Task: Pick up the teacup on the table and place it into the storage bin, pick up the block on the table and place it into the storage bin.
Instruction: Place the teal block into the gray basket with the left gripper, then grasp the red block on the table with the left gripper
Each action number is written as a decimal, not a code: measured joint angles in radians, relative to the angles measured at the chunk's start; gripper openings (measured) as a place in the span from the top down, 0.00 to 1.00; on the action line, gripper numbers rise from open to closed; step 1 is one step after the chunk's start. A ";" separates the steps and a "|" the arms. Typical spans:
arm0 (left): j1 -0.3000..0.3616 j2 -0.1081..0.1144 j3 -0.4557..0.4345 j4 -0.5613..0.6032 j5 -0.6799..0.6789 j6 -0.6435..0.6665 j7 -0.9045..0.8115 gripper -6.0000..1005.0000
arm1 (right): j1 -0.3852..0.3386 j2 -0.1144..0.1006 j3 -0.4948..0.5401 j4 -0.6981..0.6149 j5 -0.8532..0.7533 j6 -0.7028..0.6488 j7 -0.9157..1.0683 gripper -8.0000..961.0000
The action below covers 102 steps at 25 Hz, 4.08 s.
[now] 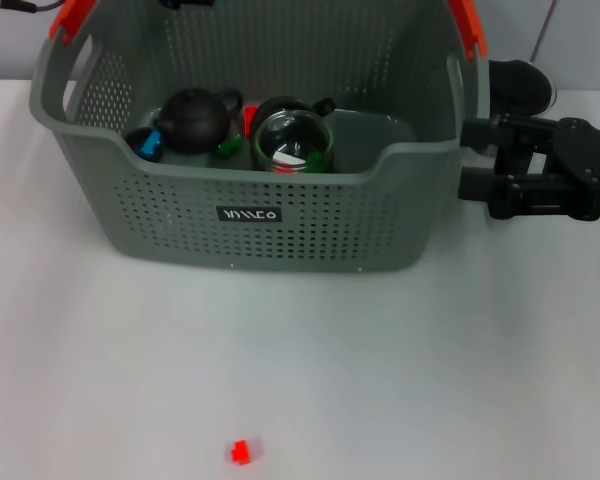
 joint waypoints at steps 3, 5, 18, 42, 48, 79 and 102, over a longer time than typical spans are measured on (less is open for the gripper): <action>0.014 -0.006 0.044 -0.001 0.018 -0.069 -0.070 0.48 | 0.004 -0.009 -0.005 0.000 0.000 -0.003 0.005 0.02; 0.020 -0.007 0.061 -0.003 0.023 -0.081 -0.097 0.47 | 0.006 -0.015 -0.005 0.000 -0.001 -0.008 0.006 0.02; 0.047 -0.006 0.061 -0.090 0.072 -0.015 -0.170 0.34 | 0.008 -0.029 -0.005 0.000 0.003 -0.035 0.008 0.02; 0.553 -0.169 0.322 -0.491 -0.210 0.585 0.222 0.06 | 0.034 -0.011 -0.018 0.009 -0.001 -0.009 -0.012 0.02; 0.547 -0.165 0.356 -0.334 -0.192 0.506 0.339 0.07 | 0.048 -0.006 -0.022 0.009 -0.002 0.008 -0.014 0.02; 0.514 -0.172 0.915 -0.455 0.140 0.276 -0.158 0.14 | 0.052 -0.003 -0.012 0.007 0.004 0.041 -0.013 0.02; 0.556 -0.172 1.103 -0.459 0.263 0.178 -0.249 0.19 | 0.046 -0.005 -0.008 0.010 0.006 0.034 -0.022 0.02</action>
